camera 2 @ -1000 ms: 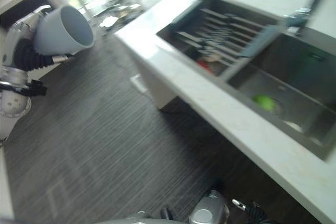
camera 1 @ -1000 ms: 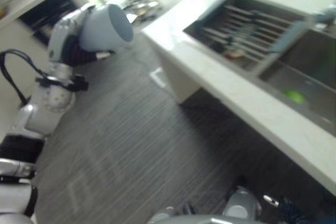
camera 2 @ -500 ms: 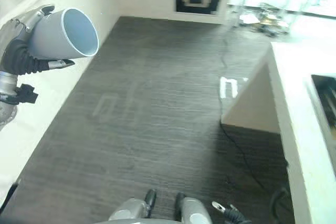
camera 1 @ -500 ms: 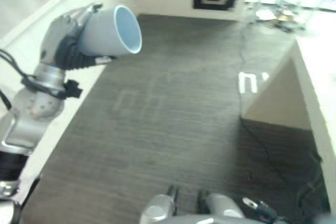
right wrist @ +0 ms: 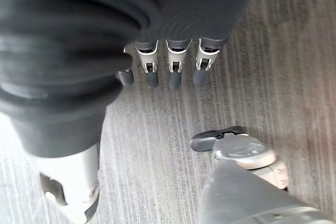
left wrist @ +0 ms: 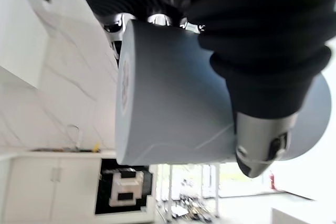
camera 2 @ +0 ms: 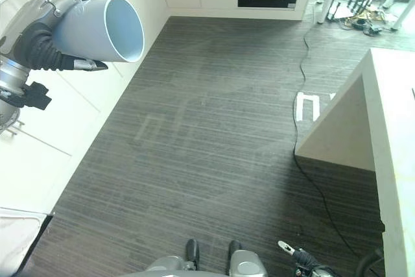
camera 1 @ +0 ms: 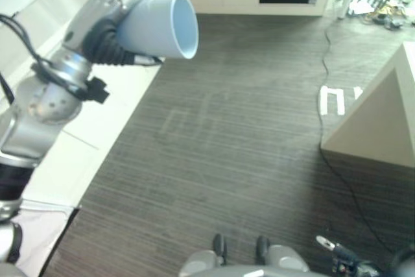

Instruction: Place the dishes in the dishwasher.

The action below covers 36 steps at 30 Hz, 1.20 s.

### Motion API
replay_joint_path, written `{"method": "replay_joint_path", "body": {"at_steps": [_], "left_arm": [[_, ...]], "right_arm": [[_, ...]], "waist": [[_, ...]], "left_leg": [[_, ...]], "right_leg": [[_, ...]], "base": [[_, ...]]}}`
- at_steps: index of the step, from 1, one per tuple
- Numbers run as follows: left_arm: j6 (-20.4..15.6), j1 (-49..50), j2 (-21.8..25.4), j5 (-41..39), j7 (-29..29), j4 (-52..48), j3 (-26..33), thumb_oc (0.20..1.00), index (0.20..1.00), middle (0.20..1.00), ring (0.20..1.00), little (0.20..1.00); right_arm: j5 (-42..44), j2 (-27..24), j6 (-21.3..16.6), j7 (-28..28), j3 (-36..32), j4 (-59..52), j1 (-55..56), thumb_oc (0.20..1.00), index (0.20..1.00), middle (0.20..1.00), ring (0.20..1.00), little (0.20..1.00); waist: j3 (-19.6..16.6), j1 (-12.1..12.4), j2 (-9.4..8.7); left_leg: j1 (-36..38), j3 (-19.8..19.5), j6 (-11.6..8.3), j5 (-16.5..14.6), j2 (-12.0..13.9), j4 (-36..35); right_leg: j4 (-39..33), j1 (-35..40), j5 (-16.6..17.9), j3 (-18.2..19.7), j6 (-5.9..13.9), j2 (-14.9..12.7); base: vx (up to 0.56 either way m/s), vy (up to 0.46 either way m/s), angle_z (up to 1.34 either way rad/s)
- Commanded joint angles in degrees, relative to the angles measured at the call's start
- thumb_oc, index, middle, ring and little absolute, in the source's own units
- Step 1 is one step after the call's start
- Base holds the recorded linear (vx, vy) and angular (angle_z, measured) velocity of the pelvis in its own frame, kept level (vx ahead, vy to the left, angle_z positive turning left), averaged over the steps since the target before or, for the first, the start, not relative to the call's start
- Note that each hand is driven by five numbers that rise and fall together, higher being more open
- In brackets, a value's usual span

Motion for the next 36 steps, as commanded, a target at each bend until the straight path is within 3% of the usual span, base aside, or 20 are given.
{"method": "replay_joint_path", "body": {"at_steps": [1, 7, 8, 13, 17, 21, 24, 27, 29, 30, 32, 33, 34, 36], "left_arm": [[-1.4, -4.5, 0.2, -1.1, 1.0, 1.5, 3.3, 0.200, 0.200, 0.200, 0.200, 0.200], [-1.1, -5.0, -1.6, -0.5, 0.8, 1.2, 1.7, 0.200, 0.200, 0.200, 0.200, 0.200], [0.9, -11.2, -12.7, 0.0, 6.5, 15.2, -10.9, 0.200, 0.200, 0.200, 0.200, 0.200], [0.0, -9.7, -12.3, -0.9, 6.4, 15.1, -9.9, 0.200, 0.200, 0.200, 0.200, 0.200], [0.2, -8.7, -12.7, 0.0, 5.9, 14.2, -9.7, 0.200, 0.200, 0.200, 0.200, 0.200], [0.9, -8.7, -11.9, 1.1, 4.5, 13.5, -10.0, 0.200, 0.200, 0.200, 0.200, 0.200], [2.4, -8.7, -11.1, -0.1, 3.5, 12.6, -9.5, 0.200, 0.200, 0.200, 0.200, 0.200], [1.8, -8.4, -10.2, -1.7, 1.8, 13.7, -8.4, 0.200, 0.200, 0.200, 0.200, 0.200], [0.8, -8.6, -10.1, -2.6, 0.5, 15.0, -7.8, 0.200, 0.200, 0.200, 0.200, 0.200], [0.6, -8.2, -10.4, -2.6, -1.1, 14.8, -7.1, 0.200, 0.200, 0.200, 0.200, 0.200], [0.1, -7.7, -10.7, -2.4, -1.5, 14.3, -7.0, 0.200, 0.200, 0.200, 0.200, 0.200], [-0.1, -7.6, -10.7, -2.3, -1.6, 14.2, -6.9, 0.200, 0.200, 0.200, 0.200, 0.200], [-1.1, -7.1, -11.0, -1.5, -1.7, 13.9, -7.1, 0.200, 0.200, 0.200, 0.200, 0.200], [-2.6, -7.1, -11.1, -0.3, -0.7, 13.9, -8.2, 0.200, 0.200, 0.200, 0.200, 0.200]], "right_arm": [[1.2, -0.9, -0.4, 0.8, -0.2, 0.2, 0.5, 1.000, 1.000, 1.000, 1.000, 1.000], [0.8, -0.7, 1.2, 2.5, -0.1, 0.0, 0.6, 1.000, 1.000, 1.000, 1.000, 1.000], [10.3, -0.4, 4.2, 8.8, 0.4, 0.6, -2.3, 1.000, 1.000, 1.000, 1.000, 1.000], [9.9, -1.8, 3.1, 9.9, 0.0, -1.6, -2.2, 1.000, 1.000, 1.000, 1.000, 1.000], [7.4, -1.6, 4.3, 10.3, 1.1, -1.5, -3.1, 1.000, 1.000, 1.000, 1.000, 1.000], [3.6, -1.9, 3.6, 9.4, 2.4, -1.1, -3.5, 1.000, 1.000, 1.000, 1.000, 1.000], [1.6, -3.1, 4.4, 9.1, 2.8, -0.5, -4.0, 1.000, 1.000, 1.000, 1.000, 1.000], [0.1, -3.4, 4.2, 9.0, 3.0, -0.6, -3.6, 1.000, 1.000, 1.000, 1.000, 1.000], [-0.1, -3.4, 4.5, 8.2, 2.2, -1.0, -2.9, 1.000, 1.000, 1.000, 1.000, 1.000], [0.7, -3.0, 4.9, 7.1, 1.5, -1.0, -2.5, 1.000, 1.000, 1.000, 1.000, 1.000], [2.1, -2.5, 4.4, 6.4, 1.1, -1.3, -2.1, 1.000, 1.000, 1.000, 1.000, 1.000], [2.3, -2.3, 4.2, 6.1, 1.0, -1.4, -1.9, 1.000, 1.000, 1.000, 1.000, 1.000], [2.0, -1.6, 2.9, 5.1, 0.4, -2.2, -1.4, 1.000, 1.000, 1.000, 1.000, 1.000], [1.8, -0.9, 0.3, 4.1, 0.0, -3.9, -0.7, 1.000, 1.000, 1.000, 1.000, 1.000]], "waist": [[-1.4, -0.3, -1.16], [-1.7, -1.5, -1.04], [-1.5, -4.0, -0.14], [-1.8, -4.0, -0.16], [-2.0, -3.1, -1.02], [-1.0, -2.3, -0.41], [-0.2, -1.3, 0.34], [0.6, -1.2, 0.95], [1.0, -1.7, 1.37], [1.0, -1.2, 1.38], [0.7, -0.6, 1.26], [0.7, -0.5, 1.25], [0.5, -0.4, 1.58], [0.5, -0.7, 1.55]], "left_leg": [[0.2, 3.5, 0.09, -7.5, 1.5, 6.0], [0.7, 5.6, 0.64, -8.9, 1.1, 7.6], [-1.4, 4.9, 0.68, -6.8, -1.0, 6.4], [-2.4, 4.8, 0.49, -7.1, -0.2, 9.1], [-4.7, 3.5, 1.72, -10.1, -1.5, 16.7], [-7.3, 3.1, 0.09, -4.2, -0.2, 13.8], [-9.1, 0.6, -2.65, 2.9, 4.1, 7.3], [-10.0, 0.0, -3.75, 5.9, 7.7, 5.4], [-10.3, 2.0, -3.52, 5.0, 8.6, 6.5], [-10.5, 0.9, -2.56, 1.5, 6.7, 9.1], [-10.9, -0.4, -1.35, -1.0, 4.4, 10.8], [-10.9, -0.5, -1.08, -1.4, 4.0, 10.9], [-10.2, -0.6, 0.36, -2.3, 2.3, 10.5], [-9.3, 0.2, 2.31, -3.1, 0.2, 9.4]], "right_leg": [[-6.8, 1.7, 2.5, -1.9, 8.60, -6.9], [-6.7, 1.6, 2.8, -1.1, 9.02, -7.5], [-2.0, 0.5, -1.3, 0.1, 5.12, -1.3], [-0.6, 1.0, -2.7, -0.3, 4.09, -1.1], [0.6, 1.5, -3.4, 0.3, 3.06, -1.4], [0.5, 3.4, -3.8, 0.5, 3.03, -0.3], [-0.4, 5.6, -4.7, 1.4, 3.22, 0.1], [2.1, 6.0, -6.7, 1.8, 3.20, -0.3], [4.8, 5.5, -8.4, 1.0, 3.24, -1.2], [8.0, 4.6, -9.7, 1.3, 3.54, -2.7], [10.9, 4.0, -10.9, 1.4, 4.14, -3.6], [11.8, 3.7, -11.3, 1.3, 4.33, -3.8], [17.5, 2.0, -12.0, 1.3, 5.29, -4.4], [25.8, -0.7, -9.8, 1.5, 6.86, -4.9]], "base": [[0.00, 0.003, -0.10], [0.01, 0.016, -0.14], [0.01, 0.019, -0.07], [0.03, -0.044, 0.01], [0.16, -0.065, 0.04], [0.30, 0.074, -0.05], [0.41, 0.208, -0.27], [0.48, 0.279, -0.55], [0.56, 0.425, -0.50], [0.66, 0.523, -0.34], [0.43, 0.338, -0.13], [0.35, 0.311, -0.06], [0.31, 0.308, 0.10], [0.33, 0.328, 0.41]]}}
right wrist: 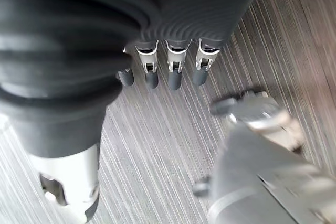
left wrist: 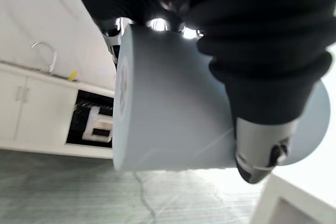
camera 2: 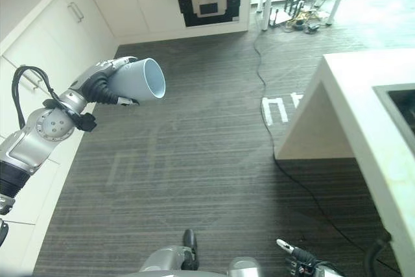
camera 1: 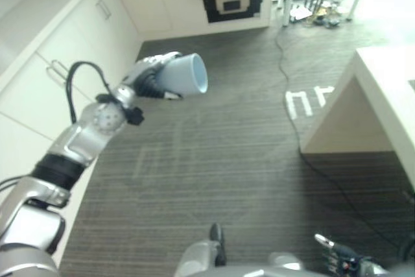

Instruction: Place the dishes in the dishwasher.

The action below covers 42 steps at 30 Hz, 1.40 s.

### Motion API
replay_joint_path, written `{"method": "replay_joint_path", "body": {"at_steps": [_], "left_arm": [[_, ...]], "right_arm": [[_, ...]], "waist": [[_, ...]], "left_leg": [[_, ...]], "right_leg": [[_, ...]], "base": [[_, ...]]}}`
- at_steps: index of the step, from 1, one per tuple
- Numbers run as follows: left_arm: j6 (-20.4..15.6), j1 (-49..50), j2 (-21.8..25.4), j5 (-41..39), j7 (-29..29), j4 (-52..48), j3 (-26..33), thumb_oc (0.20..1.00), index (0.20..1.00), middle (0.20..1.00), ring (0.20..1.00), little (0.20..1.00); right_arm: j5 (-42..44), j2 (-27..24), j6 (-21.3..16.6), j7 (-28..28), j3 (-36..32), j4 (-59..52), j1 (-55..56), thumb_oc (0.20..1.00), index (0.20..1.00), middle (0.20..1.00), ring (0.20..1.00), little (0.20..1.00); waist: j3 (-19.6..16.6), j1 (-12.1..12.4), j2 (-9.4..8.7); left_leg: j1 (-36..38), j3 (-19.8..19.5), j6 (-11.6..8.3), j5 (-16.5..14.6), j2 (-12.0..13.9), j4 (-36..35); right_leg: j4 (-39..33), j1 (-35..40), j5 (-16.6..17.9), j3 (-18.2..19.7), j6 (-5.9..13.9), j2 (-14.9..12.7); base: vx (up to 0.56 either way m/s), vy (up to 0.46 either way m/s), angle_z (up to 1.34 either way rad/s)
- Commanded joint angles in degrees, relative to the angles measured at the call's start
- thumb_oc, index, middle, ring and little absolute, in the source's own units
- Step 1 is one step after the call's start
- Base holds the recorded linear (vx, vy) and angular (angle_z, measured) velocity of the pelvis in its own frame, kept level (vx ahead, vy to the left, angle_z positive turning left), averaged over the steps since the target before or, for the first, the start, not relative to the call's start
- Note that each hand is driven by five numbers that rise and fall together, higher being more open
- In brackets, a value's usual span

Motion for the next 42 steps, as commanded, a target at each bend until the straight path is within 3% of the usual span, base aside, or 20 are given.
{"method": "replay_joint_path", "body": {"at_steps": [1, 3, 5, 7, 8, 10, 15, 16, 18, 20, 21, 22, 25, 27, 29, 31, 32, 37, 41, 42], "left_arm": [[-3.2, -3.0, 1.4, 0.4, 2.8, -3.4, 5.1, 0.200, 0.200, 0.200, 0.200, 0.200], [-2.4, -4.5, 1.6, 1.3, 3.3, -3.2, 3.1, 0.200, 0.200, 0.200, 0.200, 0.200], [-2.2, -5.9, 1.6, 1.8, 3.6, -3.0, 1.9, 0.200, 0.200, 0.200, 0.200, 0.200], [0.6, -9.9, 0.5, 3.0, 3.1, -4.2, -0.5, 0.200, 0.200, 0.200, 0.200, 0.200], [1.5, -11.8, 0.3, 3.2, 2.8, -4.5, -1.6, 0.200, 0.200, 0.200, 0.200, 0.200], [0.4, -12.1, 1.4, 2.0, 2.6, -4.4, -2.2, 0.200, 0.200, 0.200, 0.200, 0.200], [-1.6, -10.2, 1.1, 2.1, 1.6, -5.4, -2.2, 0.200, 0.200, 0.200, 0.200, 0.200], [-0.4, -8.4, 0.5, 2.8, 2.7, -6.7, -1.1, 0.200, 0.200, 0.200, 0.200, 0.200], [-0.3, -7.3, 0.8, 2.8, 3.5, -7.0, 0.2, 0.200, 0.200, 0.200, 0.200, 0.200], [-0.7, -5.9, 1.5, 2.3, 3.8, -7.1, 1.7, 0.200, 0.200, 0.200, 0.200, 0.200], [-1.2, -5.0, 1.7, 1.9, 3.0, -6.9, 3.5, 0.200, 0.200, 0.200, 0.200, 0.200], [-1.2, -4.8, 1.7, 2.0, 2.3, -7.1, 4.2, 0.200, 0.200, 0.200, 0.200, 0.200], [-1.1, -3.7, 2.1, 1.8, 2.6, -7.6, 5.2, 0.200, 0.200, 0.200, 0.200, 0.200], [0.2, -1.9, 3.1, 0.9, 2.9, -9.0, 6.1, 0.200, 0.200, 0.200, 0.200, 0.200], [0.2, -1.0, 3.5, 0.5, 2.4, -9.2, 6.9, 0.200, 0.200, 0.200, 0.200, 0.200], [-0.8, 0.2, 3.5, 0.6, 2.0, -8.8, 7.9, 0.200, 0.200, 0.200, 0.200, 0.200], [-1.4, 1.3, 3.2, 0.8, 1.3, -8.3, 8.9, 0.200, 0.200, 0.200, 0.200, 0.200], [-2.7, 1.3, 2.8, 1.5, 1.1, -7.2, 9.4, 0.200, 0.200, 0.200, 0.200, 0.200], [-2.6, -1.0, 4.0, 1.7, 2.2, -6.3, 7.0, 0.200, 0.200, 0.200, 0.200, 0.200], [-2.6, -1.0, 4.0, 1.7, 2.2, -6.3, 7.0, 0.200, 0.200, 0.200, 0.200, 0.200]], "right_arm": [[1.4, -0.6, -4.3, -2.0, 0.6, -4.3, 1.1, 1.000, 1.000, 1.000, 1.000, 1.000], [0.0, -0.2, -4.1, -2.0, 1.0, -5.9, 0.5, 1.000, 1.000, 1.000, 1.000, 1.000], [-0.8, 0.0, -4.4, -1.7, 1.6, -5.5, -0.2, 1.000, 1.000, 1.000, 1.000, 1.000], [-0.6, -0.1, -4.6, -1.7, 2.2, -5.2, -1.1, 1.000, 1.000, 1.000, 1.000, 1.000], [-1.7, -0.1, -5.2, -1.4, 2.2, -4.4, -1.5, 1.000, 1.000, 1.000, 1.000, 1.000], [-1.5, 0.1, -5.1, -2.0, 2.4, -4.0, -1.6, 1.000, 1.000, 1.000, 1.000, 1.000], [1.0, -0.3, -4.5, -3.0, 2.2, -3.5, -0.8, 1.000, 1.000, 1.000, 1.000, 1.000], [0.7, -1.4, -4.4, -2.5, 2.4, -3.2, -1.4, 1.000, 1.000, 1.000, 1.000, 1.000], [-0.1, -2.5, -4.9, -2.1, 2.6, -3.2, -1.7, 1.000, 1.000, 1.000, 1.000, 1.000], [-0.1, -3.5, -5.6, -1.6, 2.9, -2.9, -1.8, 1.000, 1.000, 1.000, 1.000, 1.000], [-0.5, -4.1, -5.6, -1.4, 2.8, -3.0, -1.6, 1.000, 1.000, 1.000, 1.000, 1.000], [-0.8, -4.4, -5.8, -0.9, 2.5, -2.7, -1.4, 1.000, 1.000, 1.000, 1.000, 1.000], [-2.4, -4.4, -6.0, -0.3, 2.0, -1.5, -1.9, 1.000, 1.000, 1.000, 1.000, 1.000], [-6.7, -4.6, -7.2, -1.5, 2.7, -0.7, -2.2, 1.000, 1.000, 1.000, 1.000, 1.000], [-8.0, -4.7, -7.5, -2.5, 3.8, -0.5, -2.1, 1.000, 1.000, 1.000, 1.000, 1.000], [-8.6, -4.7, -7.4, -3.3, 4.1, -0.9, -1.8, 1.000, 1.000, 1.000, 1.000, 1.000], [-8.3, -4.5, -6.4, -4.3, 4.3, -1.5, -1.9, 1.000, 1.000, 1.000, 1.000, 1.000], [-7.7, -2.6, -4.7, -7.3, 3.1, -2.1, -0.4, 1.000, 1.000, 1.000, 1.000, 1.000], [-8.7, -0.8, -4.7, -9.6, 1.7, -2.8, 0.7, 1.000, 1.000, 1.000, 1.000, 1.000], [-8.7, -0.8, -4.7, -9.6, 1.7, -2.8, 0.7, 1.000, 1.000, 1.000, 1.000, 1.000]], "waist": [[-1.4, 0.5, 2.86], [-1.4, 0.3, 2.50], [-1.0, -0.2, 2.11], [0.1, -1.9, 0.64], [0.6, -3.2, -1.36], [0.3, -3.5, -2.32], [-2.4, -3.9, -2.08], [-3.3, -4.0, -0.96], [-3.4, -3.7, -0.11], [-3.5, -3.1, -0.42], [-3.0, -2.7, -1.57], [-2.5, -2.3, -1.55], [-1.2, -1.3, -1.11], [-0.5, 0.8, 0.06], [-0.2, 1.7, 0.20], [-0.3, 1.9, 0.29], [-1.0, 1.9, 0.85], [-2.2, 2.1, 1.83], [-2.5, 2.0, 2.07], [-2.5, 2.0, 2.07]], "left_leg": [[1.8, 0.3, -1.97, -1.2, 1.9, -4.6], [3.6, 3.0, -0.82, -2.1, 1.0, -5.8], [4.9, 3.8, -0.49, -3.1, 0.3, -5.9], [8.2, 4.4, -0.19, -5.6, -1.1, -5.8], [11.6, 4.0, 0.31, -9.6, -2.9, -5.7], [13.5, 3.1, 1.02, -12.3, -4.1, -5.0], [16.0, 1.2, 0.19, -16.3, -3.5, -0.6], [16.3, 1.2, -3.70, -11.3, -1.4, 6.6], [14.1, 0.0, -6.83, -4.2, -0.1, 15.4], [9.9, -1.4, -7.80, -0.6, -1.1, 25.1], [3.7, -0.3, -7.92, 1.3, 0.1, 34.6], [-0.3, 0.4, -6.74, -0.1, 1.7, 35.1], [-3.0, 2.0, -4.72, -0.9, 3.6, 20.3], [-5.4, -1.9, -6.97, 5.1, 4.9, 2.9], [-7.6, -2.6, -8.27, 8.6, 6.5, -1.9], [-8.7, -2.1, -8.41, 9.0, 7.4, -2.3], [-6.8, -1.8, -7.90, 7.2, 7.0, -3.0], [-1.4, -2.3, -4.53, 1.1, 2.6, -2.9], [2.2, -0.8, -0.89, -1.1, 0.0, -5.6], [2.2, -0.8, -0.89, -1.1, 0.0, -5.6]], "right_leg": [[15.2, -8.7, 2.4, -1.7, 4.26, 1.0], [17.6, -12.0, 5.8, -3.9, 4.92, 0.2], [14.0, -13.3, 5.2, -4.9, 4.36, 2.0], [0.3, -14.9, 7.4, -7.1, 3.51, 1.9], [-11.0, -18.2, 14.9, -6.5, 6.21, -0.2], [-14.8, -20.0, 19.0, -6.1, 7.72, -0.8], [-12.4, -19.9, 15.7, -5.6, 5.24, 0.1], [-11.1, -18.4, 12.4, -6.7, 2.22, 1.7], [-11.2, -16.6, 10.3, -7.4, -0.28, 3.3], [-11.2, -15.2, 8.7, -6.8, -2.14, 3.7], [-11.5, -12.9, 7.6, -6.4, -3.59, 3.4], [-11.4, -11.6, 7.0, -5.9, -3.77, 3.9], [-12.6, -8.4, 6.0, -3.3, -2.96, 4.8], [-14.6, -4.2, 4.9, 0.0, -1.73, 6.3], [-15.0, -1.9, 4.0, 1.0, -1.46, 6.3], [-14.6, -0.8, 3.1, 1.0, -1.13, 5.8], [-13.4, -0.7, 1.9, 1.0, -0.52, 5.3], [-5.2, -2.4, -1.1, -0.2, 0.94, 3.3], [10.9, -8.3, 3.1, -2.6, 3.53, 2.6], [10.9, -8.3, 3.1, -2.6, 3.53, 2.6]], "base": [[0.28, 0.267, 0.53], [0.28, 0.196, 0.24], [0.24, 0.052, -0.30], [0.46, -0.092, -0.18], [0.72, -0.226, 0.12], [0.60, -0.206, 0.36], [0.46, -0.313, 0.39], [0.42, -0.339, 0.33], [0.31, -0.280, -0.09], [0.28, -0.254, -0.19], [0.36, -0.255, -0.13], [0.38, -0.177, 0.02], [0.41, 0.100, -0.54], [0.63, 0.251, -0.86], [0.49, 0.196, -1.07], [0.44, 0.261, -1.08], [0.45, 0.332, -0.82], [0.36, 0.320, -0.88], [0.17, 0.204, 0.36], [0.12, 0.107, 0.09]]}}
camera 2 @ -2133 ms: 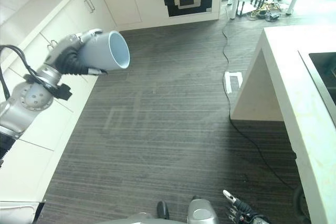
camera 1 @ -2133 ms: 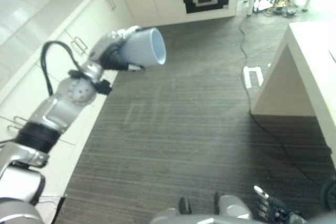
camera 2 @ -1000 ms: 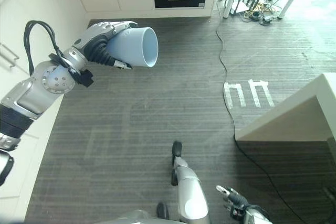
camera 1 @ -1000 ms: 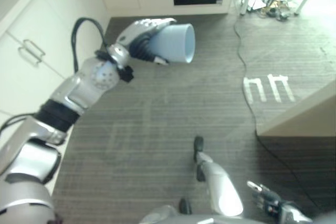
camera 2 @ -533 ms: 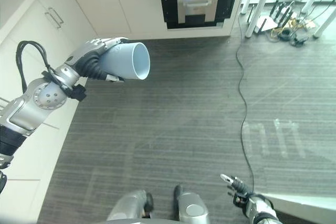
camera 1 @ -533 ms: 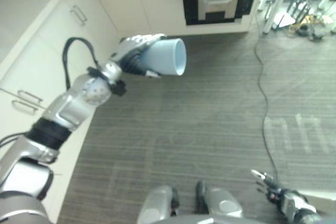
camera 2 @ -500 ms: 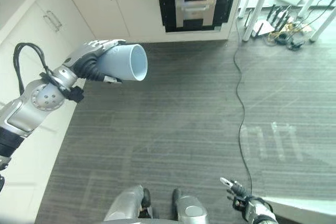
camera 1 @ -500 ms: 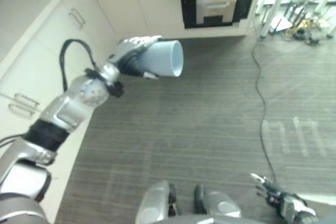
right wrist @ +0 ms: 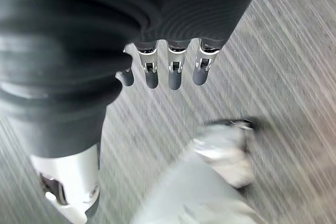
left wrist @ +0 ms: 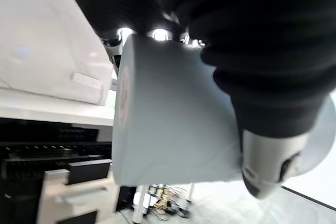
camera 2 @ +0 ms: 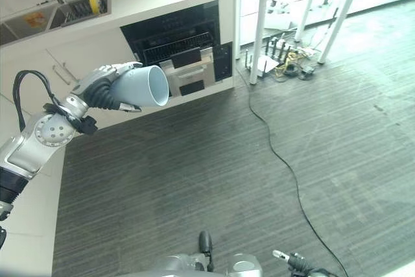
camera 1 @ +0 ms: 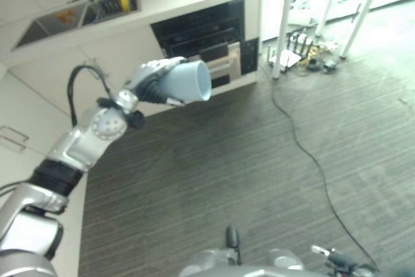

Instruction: Place the dishes in the dishwasher.

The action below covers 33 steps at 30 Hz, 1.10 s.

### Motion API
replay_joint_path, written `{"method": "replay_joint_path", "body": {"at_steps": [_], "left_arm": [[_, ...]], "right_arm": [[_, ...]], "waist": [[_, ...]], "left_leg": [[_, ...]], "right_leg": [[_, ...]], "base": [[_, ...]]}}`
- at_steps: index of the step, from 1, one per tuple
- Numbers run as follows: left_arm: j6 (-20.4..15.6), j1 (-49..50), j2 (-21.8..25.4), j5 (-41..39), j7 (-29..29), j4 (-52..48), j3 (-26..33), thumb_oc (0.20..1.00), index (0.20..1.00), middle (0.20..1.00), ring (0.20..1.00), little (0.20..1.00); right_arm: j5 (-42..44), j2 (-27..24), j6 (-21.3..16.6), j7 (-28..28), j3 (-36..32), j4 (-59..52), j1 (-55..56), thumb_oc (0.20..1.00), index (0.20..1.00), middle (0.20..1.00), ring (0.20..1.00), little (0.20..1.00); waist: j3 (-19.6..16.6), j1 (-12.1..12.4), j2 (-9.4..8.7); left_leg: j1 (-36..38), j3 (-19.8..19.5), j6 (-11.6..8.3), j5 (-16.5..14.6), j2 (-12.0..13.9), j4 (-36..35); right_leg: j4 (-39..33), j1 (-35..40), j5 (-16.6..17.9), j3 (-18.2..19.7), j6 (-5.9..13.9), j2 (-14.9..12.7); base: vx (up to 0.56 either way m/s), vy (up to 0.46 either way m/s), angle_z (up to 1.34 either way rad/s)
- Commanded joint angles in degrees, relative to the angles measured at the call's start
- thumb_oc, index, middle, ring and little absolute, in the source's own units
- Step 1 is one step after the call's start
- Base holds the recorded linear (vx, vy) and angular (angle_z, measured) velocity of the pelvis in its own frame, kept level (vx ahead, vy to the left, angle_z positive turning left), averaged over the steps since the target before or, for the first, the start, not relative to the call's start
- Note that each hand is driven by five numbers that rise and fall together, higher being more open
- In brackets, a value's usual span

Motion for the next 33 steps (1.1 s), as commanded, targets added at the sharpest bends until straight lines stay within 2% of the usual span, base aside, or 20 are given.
{"method": "replay_joint_path", "body": {"at_steps": [1, 3, 5, 8, 10, 12, 15, 17, 18, 19, 20, 22, 23, 25, 27, 29, 30, 31, 33], "left_arm": [[-0.3, -3.1, 3.2, -1.0, 2.5, -3.5, 4.3, 0.200, 0.200, 0.200, 0.200, 0.200], [1.2, -4.1, 2.7, -0.3, 2.7, -3.8, 3.1, 0.200, 0.200, 0.200, 0.200, 0.200], [3.6, -5.8, 1.3, 1.1, 2.4, -5.0, 2.2, 0.200, 0.200, 0.200, 0.200, 0.200], [4.0, -6.9, 1.8, 0.4, 2.6, -4.2, 1.6, 0.200, 0.200, 0.200, 0.200, 0.200], [3.5, -7.5, 2.7, -1.3, 2.3, -3.6, 0.9, 0.200, 0.200, 0.200, 0.200, 0.200], [2.9, -8.0, 3.4, -2.0, 2.4, -3.3, 0.3, 0.200, 0.200, 0.200, 0.200, 0.200], [3.8, -8.2, 2.7, -2.3, 2.9, -4.5, -0.3, 0.200, 0.200, 0.200, 0.200, 0.200], [4.9, -7.2, 1.7, -1.6, 3.8, -5.5, 0.3, 0.200, 0.200, 0.200, 0.200, 0.200], [5.5, -6.7, 1.5, -1.5, 4.0, -5.9, 0.9, 0.200, 0.200, 0.200, 0.200, 0.200], [5.5, -5.7, 1.7, -1.8, 4.5, -6.4, 1.9, 0.200, 0.200, 0.200, 0.200, 0.200], [5.4, -5.4, 1.8, -2.0, 4.6, -6.5, 2.2, 0.200, 0.200, 0.200, 0.200, 0.200], [4.5, -4.1, 1.7, -2.5, 4.1, -6.5, 4.3, 0.200, 0.200, 0.200, 0.200, 0.200], [4.1, -3.6, 1.2, -2.1, 3.8, -6.3, 4.9, 0.200, 0.200, 0.200, 0.200, 0.200], [4.0, -2.9, 0.9, -2.0, 4.0, -6.6, 5.3, 0.200, 0.200, 0.200, 0.200, 0.200], [4.3, -2.0, 0.1, -1.6, 5.5, -7.2, 5.3, 0.200, 0.200, 0.200, 0.200, 0.200], [4.0, -1.2, -1.0, -1.0, 5.7, -7.5, 5.8, 0.200, 0.200, 0.200, 0.200, 0.200], [3.9, -1.1, -1.4, -0.8, 5.4, -7.5, 6.0, 0.200, 0.200, 0.200, 0.200, 0.200], [3.6, -1.0, -1.9, -0.6, 4.8, -7.4, 6.4, 0.200, 0.200, 0.200, 0.200, 0.200], [3.5, -0.2, -2.9, 0.1, 3.6, -7.7, 7.1, 0.200, 0.200, 0.200, 0.200, 0.200]], "right_arm": [[-1.6, -3.0, -0.2, -1.6, -2.6, -1.8, -1.5, 1.000, 1.000, 1.000, 1.000, 1.000], [-1.4, -2.6, 0.3, -2.0, -1.9, -1.5, -1.8, 1.000, 1.000, 1.000, 1.000, 1.000], [-0.4, -2.5, 0.0, -2.0, -2.0, -1.1, -2.0, 1.000, 1.000, 1.000, 1.000, 1.000], [-0.6, -2.3, -0.1, -1.1, -3.1, -0.5, -2.5, 1.000, 1.000, 1.000, 1.000, 1.000], [-0.8, -2.1, 0.1, -0.9, -3.3, -0.2, -2.4, 1.000, 1.000, 1.000, 1.000, 1.000], [-1.7, -1.7, 0.2, -1.0, -3.0, -0.1, -2.2, 1.000, 1.000, 1.000, 1.000, 1.000], [0.4, -1.6, 0.4, -1.4, -1.9, 0.8, -2.3, 1.000, 1.000, 1.000, 1.000, 1.000], [0.6, -2.4, 0.4, -2.2, -1.2, 1.5, -3.1, 1.000, 1.000, 1.000, 1.000, 1.000], [0.1, -3.2, 0.8, -2.2, -1.0, 1.6, -3.6, 1.000, 1.000, 1.000, 1.000, 1.000], [0.2, -4.2, 1.2, -2.1, -0.8, 1.6, -4.2, 1.000, 1.000, 1.000, 1.000, 1.000], [0.1, -4.4, 1.2, -2.1, -0.8, 1.7, -4.3, 1.000, 1.000, 1.000, 1.000, 1.000], [-0.4, -5.5, 1.2, -1.9, -1.2, 1.8, -4.4, 1.000, 1.000, 1.000, 1.000, 1.000], [0.3, -5.8, 1.1, -1.5, -1.7, 2.2, -4.3, 1.000, 1.000, 1.000, 1.000, 1.000], [0.0, -6.0, 1.2, -1.3, -2.1, 2.5, -4.4, 1.000, 1.000, 1.000, 1.000, 1.000], [-5.6, -6.5, -0.6, -1.7, -1.4, 3.3, -4.6, 1.000, 1.000, 1.000, 1.000, 1.000], [-4.5, -6.9, -0.5, -1.7, -0.8, 3.8, -4.2, 1.000, 1.000, 1.000, 1.000, 1.000], [-4.8, -7.0, -0.7, -1.8, -0.9, 3.9, -4.0, 1.000, 1.000, 1.000, 1.000, 1.000], [-5.4, -6.9, -0.9, -2.0, -1.3, 3.9, -3.7, 1.000, 1.000, 1.000, 1.000, 1.000], [-4.7, -6.3, -0.6, -2.7, -1.2, 3.7, -3.2, 1.000, 1.000, 1.000, 1.000, 1.000]], "waist": [[0.6, 2.1, 2.04], [1.0, 1.6, 1.70], [1.9, 0.5, 0.57], [2.7, -1.5, -1.13], [2.6, -1.8, -1.38], [2.1, -1.7, -1.55], [0.8, -1.5, -1.93], [0.0, -1.1, -1.82], [-0.3, -0.9, -1.78], [-0.2, -0.6, -1.78], [-0.1, -0.5, -1.81], [0.6, 0.1, -1.86], [1.0, 0.4, -1.62], [1.1, 0.3, -1.15], [1.7, 0.5, 0.46], [2.4, 0.7, 1.09], [2.6, 0.7, 1.11], [2.6, 0.6, 1.21], [2.3, 1.0, 1.36]], "left_leg": [[-2.3, 2.7, -7.55, -7.4, 7.1, 5.7], [-0.2, 3.3, -7.29, -8.5, 6.5, 5.4], [1.5, 2.4, -7.55, -9.9, 5.6, 5.4], [4.5, 1.5, -7.15, -14.2, 4.5, 5.4], [5.7, 1.2, -7.03, -15.7, 4.6, 5.5], [6.1, 0.8, -7.00, -16.4, 4.8, 6.0], [5.8, -0.8, -7.53, -17.6, 5.2, 8.9], [6.1, -1.2, -8.74, -19.0, 6.5, 12.3], [5.8, -1.0, -9.40, -18.4, 7.3, 15.4], [3.1, -0.6, -10.69, -14.9, 8.7, 22.9], [2.1, -0.5, -10.90, -14.2, 8.9, 24.8], [-4.1, 0.2, -11.56, -11.1, 9.1, 33.4], [-6.3, 1.2, -11.36, -10.9, 9.7, 32.1], [-5.2, 2.7, -11.56, -10.2, 11.2, 26.4], [-5.2, 2.7, -14.71, -3.0, 15.9, 12.8], [-6.0, 3.7, -16.65, 1.3, 19.4, 6.6], [-6.5, 4.1, -16.87, 1.9, 20.2, 6.6], [-6.3, 4.4, -16.73, 1.0, 20.3, 6.4], [-5.5, 2.2, -16.53, -0.9, 19.0, 6.5]], "right_leg": [[0.8, 1.6, 8.6, -2.7, 1.37, 0.4], [-3.7, -0.4, 9.0, -4.0, 0.95, 0.5], [-17.1, -0.8, 10.4, -2.9, 0.72, -0.2], [-27.2, -4.5, 20.4, 2.2, 4.67, -2.9], [-28.6, -5.7, 22.3, 3.0, 5.49, -3.2], [-28.4, -5.6, 21.6, 2.9, 5.45, -2.9], [-27.6, -4.0, 19.1, 3.3, 4.02, -1.7], [-25.9, -3.1, 16.4, 1.4, 1.78, -0.7], [-25.5, -2.6, 15.3, 0.7, 0.64, -0.4], [-25.3, -1.6, 13.9, -0.4, -1.10, 0.1], [-25.3, -1.3, 13.6, -0.5, -1.47, 0.2], [-25.4, 0.7, 12.4, -1.5, -3.42, 0.9], [-25.7, 1.8, 11.8, -2.3, -3.79, 1.4], [-26.0, 2.7, 11.0, -2.8, -3.74, 1.7], [-26.9, 5.2, 9.3, -2.5, -3.51, 2.7], [-28.0, 8.0, 8.4, -3.0, -3.05, 2.0], [-28.1, 8.6, 8.3, -3.3, -2.93, 1.4], [-27.9, 8.8, 8.1, -3.8, -2.58, 0.7], [-26.5, 8.5, 7.5, -3.4, -2.11, -0.2]], "base": [[0.18, 0.070, 0.08], [0.22, 0.011, -0.14], [0.20, -0.123, -0.39], [0.24, -0.159, 0.16], [0.29, -0.197, 0.25], [0.29, -0.277, 0.30], [0.26, -0.331, 0.69], [0.28, -0.376, 0.51], [0.20, -0.368, 0.49], [0.12, -0.287, 0.49], [0.09, -0.261, 0.42], [0.10, -0.197, 0.33], [0.14, -0.091, 0.24], [0.16, 0.079, 0.40], [0.25, 0.259, 0.14], [0.29, 0.330, 0.11], [0.26, 0.335, 0.17], [0.27, 0.334, 0.08], [0.26, 0.322, -0.19]]}}
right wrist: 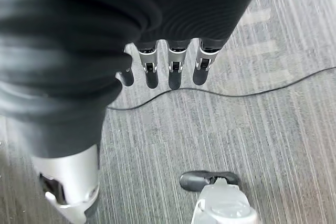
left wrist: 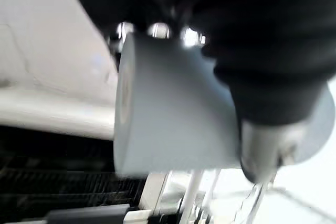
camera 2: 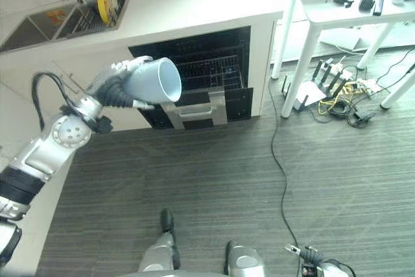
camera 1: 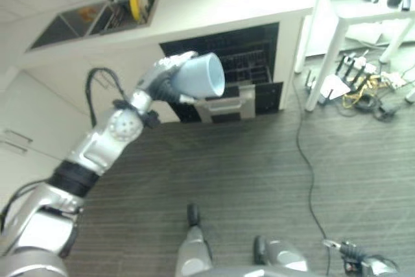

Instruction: Place the dishes in the dishwasher.

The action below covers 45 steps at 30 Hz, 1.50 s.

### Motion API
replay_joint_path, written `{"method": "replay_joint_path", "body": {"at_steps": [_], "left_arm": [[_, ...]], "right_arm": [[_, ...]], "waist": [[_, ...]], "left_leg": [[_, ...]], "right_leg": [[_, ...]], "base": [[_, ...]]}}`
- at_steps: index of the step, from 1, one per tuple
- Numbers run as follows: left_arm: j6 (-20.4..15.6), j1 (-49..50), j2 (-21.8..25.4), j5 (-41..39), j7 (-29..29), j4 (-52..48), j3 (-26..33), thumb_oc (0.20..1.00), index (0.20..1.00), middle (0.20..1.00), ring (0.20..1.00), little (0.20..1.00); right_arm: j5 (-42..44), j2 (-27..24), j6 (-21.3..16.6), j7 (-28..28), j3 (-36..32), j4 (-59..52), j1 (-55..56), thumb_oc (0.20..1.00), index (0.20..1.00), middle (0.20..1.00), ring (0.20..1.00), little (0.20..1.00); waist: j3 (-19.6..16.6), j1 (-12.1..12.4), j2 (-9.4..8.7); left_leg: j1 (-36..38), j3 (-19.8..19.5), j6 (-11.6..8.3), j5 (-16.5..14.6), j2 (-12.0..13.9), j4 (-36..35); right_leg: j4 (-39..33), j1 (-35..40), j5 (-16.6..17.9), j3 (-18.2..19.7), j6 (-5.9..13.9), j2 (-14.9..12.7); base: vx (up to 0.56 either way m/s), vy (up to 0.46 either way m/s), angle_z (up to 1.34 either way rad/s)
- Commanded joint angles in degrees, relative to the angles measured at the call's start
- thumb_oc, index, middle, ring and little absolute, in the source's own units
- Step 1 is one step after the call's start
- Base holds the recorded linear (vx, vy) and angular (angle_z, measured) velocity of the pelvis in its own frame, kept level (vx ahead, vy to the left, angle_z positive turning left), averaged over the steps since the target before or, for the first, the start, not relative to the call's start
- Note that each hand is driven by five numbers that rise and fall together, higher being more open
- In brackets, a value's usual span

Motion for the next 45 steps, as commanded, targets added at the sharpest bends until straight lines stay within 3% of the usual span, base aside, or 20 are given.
{"method": "replay_joint_path", "body": {"at_steps": [1, 3, 7, 9, 12, 14, 16, 19, 20, 23, 26, 28, 30, 32, 34, 39, 45], "left_arm": [[-1.5, -2.3, 2.6, 0.3, 0.4, -3.0, 7.0, 0.200, 0.200, 0.200, 0.200, 0.200], [-2.2, -1.9, 1.6, 2.2, -0.5, -3.0, 7.1, 0.200, 0.200, 0.200, 0.200, 0.200], [-3.5, -2.7, 0.9, 4.3, -0.4, -2.7, 5.1, 0.200, 0.200, 0.200, 0.200, 0.200], [-3.8, -3.6, 0.6, 4.4, 0.2, -2.1, 3.6, 0.200, 0.200, 0.200, 0.200, 0.200], [-1.9, -5.7, 0.7, 4.2, 0.9, -1.0, 1.1, 0.200, 0.200, 0.200, 0.200, 0.200], [0.3, -7.3, 0.5, 3.8, 0.9, -1.0, -0.2, 0.200, 0.200, 0.200, 0.200, 0.200], [1.7, -8.5, 0.6, 3.8, 0.5, -1.1, -0.5, 0.200, 0.200, 0.200, 0.200, 0.200], [1.7, -9.7, 2.4, 1.9, 0.2, -0.3, -1.0, 0.200, 0.200, 0.200, 0.200, 0.200], [1.5, -9.9, 2.8, 1.5, 0.0, -0.2, -1.1, 0.200, 0.200, 0.200, 0.200, 0.200], [1.3, -9.4, 5.0, 0.0, -0.4, -0.8, -1.0, 0.200, 0.200, 0.200, 0.200, 0.200], [1.9, -7.9, 4.7, -0.6, 0.7, -1.6, -0.6, 0.200, 0.200, 0.200, 0.200, 0.200], [1.9, -5.5, 4.8, -1.1, 0.5, -3.0, 1.1, 0.200, 0.200, 0.200, 0.200, 0.200], [0.3, -4.4, 4.8, -1.7, -0.2, -2.7, 2.9, 0.200, 0.200, 0.200, 0.200, 0.200], [-0.3, -3.5, 4.8, -1.7, -0.3, -2.9, 3.8, 0.200, 0.200, 0.200, 0.200, 0.200], [-0.4, -2.7, 5.3, -2.2, 0.2, -4.0, 4.8, 0.200, 0.200, 0.200, 0.200, 0.200], [-1.2, -0.4, 5.4, -1.8, 0.4, -3.2, 6.6, 0.200, 0.200, 0.200, 0.200, 0.200], [0.8, -3.6, 6.4, -2.9, -0.3, -4.6, 3.7, 0.200, 0.200, 0.200, 0.200, 0.200]], "right_arm": [[0.8, -0.4, -0.5, -0.7, 0.5, 0.4, 1.4, 1.000, 1.000, 1.000, 1.000, 1.000], [2.0, 0.3, 0.2, -0.7, -0.5, 0.4, 1.8, 1.000, 1.000, 1.000, 1.000, 1.000], [6.0, 2.6, 0.1, -0.7, -3.0, 0.4, 2.5, 1.000, 1.000, 1.000, 1.000, 1.000], [6.5, 3.8, -0.2, -1.2, -3.5, -0.3, 2.9, 1.000, 1.000, 1.000, 1.000, 1.000], [6.6, 4.7, 0.4, -1.4, -3.2, -1.0, 3.1, 1.000, 1.000, 1.000, 1.000, 1.000], [6.7, 4.9, 0.6, -1.4, -2.7, -0.8, 2.9, 1.000, 1.000, 1.000, 1.000, 1.000], [6.8, 4.9, 0.6, -1.5, -2.4, -0.7, 2.8, 1.000, 1.000, 1.000, 1.000, 1.000], [6.9, 5.0, 1.6, -1.3, -3.1, -0.4, 2.5, 1.000, 1.000, 1.000, 1.000, 1.000], [6.7, 5.0, 1.8, -1.2, -3.3, -0.4, 2.6, 1.000, 1.000, 1.000, 1.000, 1.000], [7.0, 5.3, 2.4, -0.6, -3.5, 0.4, 3.2, 1.000, 1.000, 1.000, 1.000, 1.000], [8.3, 5.0, 1.2, -0.9, -2.8, 0.9, 3.4, 1.000, 1.000, 1.000, 1.000, 1.000], [8.2, 3.8, 0.9, -1.7, -1.1, -0.4, 3.1, 1.000, 1.000, 1.000, 1.000, 1.000], [9.0, 2.2, 0.5, -1.8, -1.2, -0.9, 3.0, 1.000, 1.000, 1.000, 1.000, 1.000], [8.6, 1.2, 0.0, -1.0, -1.8, -0.7, 2.5, 1.000, 1.000, 1.000, 1.000, 1.000], [9.3, 0.0, -0.6, -0.5, -2.8, -1.1, 3.1, 1.000, 1.000, 1.000, 1.000, 1.000], [6.9, 2.0, 0.2, -0.3, -3.6, 0.0, 5.4, 1.000, 1.000, 1.000, 1.000, 1.000], [8.0, 3.4, -0.6, -2.4, -3.7, 0.3, 5.9, 1.000, 1.000, 1.000, 1.000, 1.000]], "waist": [[-1.7, 1.0, 0.08], [-2.0, 1.3, 0.08], [-2.5, 1.5, 0.28], [-2.7, 1.3, 0.68], [-2.7, 0.9, 0.86], [-2.5, 0.3, 0.06], [-2.2, -0.4, -1.08], [-1.8, -1.9, -3.17], [-1.8, -2.1, -3.25], [-2.7, -2.2, -3.33], [-4.5, -2.1, -3.52], [-4.3, -1.6, -4.00], [-3.4, -0.7, -4.19], [-3.0, -0.6, -3.03], [-1.9, -0.7, -1.62], [-3.7, -1.4, -0.03], [-4.5, -1.0, -0.33]], "left_leg": [[5.5, -2.5, 2.28, -2.1, -6.5, 5.5], [6.5, -3.9, 3.24, -4.8, -9.6, 6.6], [8.1, -2.0, 6.33, -7.3, -12.9, 6.4], [9.1, -1.2, 8.09, -7.8, -13.8, 5.3], [11.6, 0.8, 10.03, -8.7, -14.7, 3.2], [13.0, 0.5, 10.53, -9.3, -15.7, 2.2], [13.7, 0.1, 10.28, -10.0, -16.3, 2.1], [16.4, 0.3, 10.67, -13.6, -17.4, 1.7], [16.8, 0.4, 10.68, -14.0, -17.2, 1.6], [17.9, 0.7, 10.20, -14.9, -16.1, 2.4], [18.3, -0.2, 9.31, -16.9, -15.4, 6.7], [12.8, 0.4, 7.63, -13.4, -13.0, 23.6], [5.0, -0.7, 6.48, -9.4, -11.3, 29.7], [6.0, 0.3, 5.64, -7.5, -9.2, 19.0], [5.9, 0.4, 2.79, -0.8, -5.7, 9.1], [13.6, 2.2, 2.26, -3.1, -7.1, -2.4], [14.8, 2.9, 3.41, -3.8, -8.0, -4.3]], "right_leg": [[1.0, -0.3, -1.7, 0.1, 6.10, -6.3], [2.3, -1.1, -1.5, 0.2, 6.97, -7.7], [6.1, -2.1, -1.6, -1.0, 8.64, -10.2], [10.7, -3.3, -2.1, -0.8, 9.09, -10.4], [18.7, -7.0, 0.2, -2.0, 9.65, -10.4], [15.9, -8.3, 0.7, -0.9, 9.75, -8.5], [6.6, -7.5, 2.0, 0.3, 10.02, -8.0], [-2.7, -11.1, 11.8, 4.4, 13.97, -10.3], [-3.2, -11.7, 12.6, 4.9, 14.25, -10.3], [-3.5, -11.4, 11.8, 4.8, 13.67, -9.1], [-2.7, -9.6, 9.2, 4.3, 11.54, -7.5], [-2.0, -7.1, 6.5, 3.2, 8.12, -6.3], [-3.0, -4.8, 5.9, 2.8, 5.99, -5.3], [-3.4, -3.7, 4.9, 2.5, 6.43, -4.6], [-4.8, -1.3, 3.7, 2.1, 6.66, -4.8], [-8.1, -1.2, 6.0, -0.4, 10.08, -8.8], [-9.2, -0.9, 6.7, -0.9, 10.98, -9.0]], "base": [[0.25, 0.313, -0.03], [0.28, 0.374, -0.06], [0.19, 0.278, 0.09], [0.18, 0.264, 0.10], [0.17, 0.169, -0.16], [0.22, -0.010, -0.50], [0.22, -0.155, -0.13], [0.28, -0.271, 0.01], [0.31, -0.312, 0.09], [0.32, -0.384, 0.22], [0.29, -0.360, 0.44], [0.25, -0.381, 0.10], [0.19, -0.195, 0.20], [0.22, 0.104, 0.00], [0.23, 0.209, -0.27], [0.21, 0.263, -0.86], [0.03, 0.019, 0.31]]}}
